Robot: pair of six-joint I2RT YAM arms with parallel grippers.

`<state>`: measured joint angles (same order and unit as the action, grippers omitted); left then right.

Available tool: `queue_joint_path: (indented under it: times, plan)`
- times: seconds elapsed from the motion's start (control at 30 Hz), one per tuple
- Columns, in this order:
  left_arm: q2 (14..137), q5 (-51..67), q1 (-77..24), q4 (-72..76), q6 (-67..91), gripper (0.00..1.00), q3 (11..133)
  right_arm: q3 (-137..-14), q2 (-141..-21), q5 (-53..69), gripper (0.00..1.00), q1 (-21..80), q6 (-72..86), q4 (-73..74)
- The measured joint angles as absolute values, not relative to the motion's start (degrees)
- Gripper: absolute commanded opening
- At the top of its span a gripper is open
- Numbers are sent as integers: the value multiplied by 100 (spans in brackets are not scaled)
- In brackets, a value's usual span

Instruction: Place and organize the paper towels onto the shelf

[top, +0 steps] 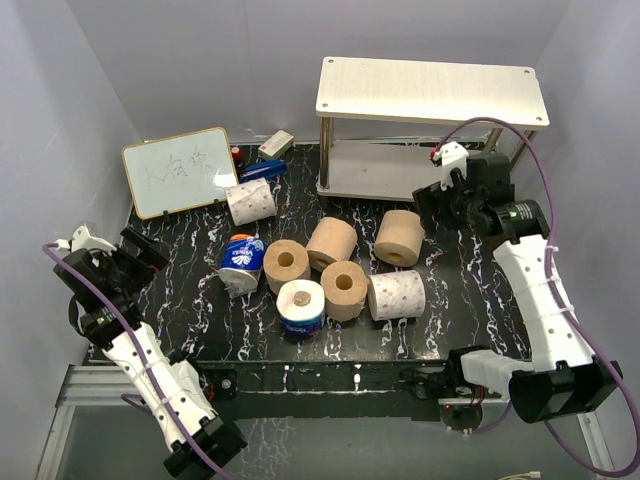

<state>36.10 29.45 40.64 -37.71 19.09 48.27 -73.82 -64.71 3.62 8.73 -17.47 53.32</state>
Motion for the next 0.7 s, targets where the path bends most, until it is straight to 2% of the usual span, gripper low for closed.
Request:
queue_joint_path:
  times: [0.1, 0.27, 0.33, 0.43, 0.6, 0.7]
  plan:
    - [3623, 2943, 4064, -3771, 1909, 98, 4825, -7782, -6672, 827, 96, 851, -1437, 5492]
    - [3614, 2943, 4064, -3769, 1909, 98, 4825, -7448, -6436, 1483, 95, 1022, -1417, 5439]
    - [3607, 2943, 4066, -3771, 1909, 98, 4825, -7072, -6318, 1264, 95, 1313, -1522, 5325]
    - [3577, 2943, 4066, -3771, 1911, 98, 4825, -6407, -6121, 834, 88, 1671, -1785, 5153]
    - [3564, 2945, 4066, -3771, 1909, 98, 4825, -5441, -5496, -93, 84, 1765, -2257, 4687]
    - [3566, 2945, 4066, -3769, 1909, 98, 4825, -5234, -5330, -495, 77, 1793, -2486, 4480]
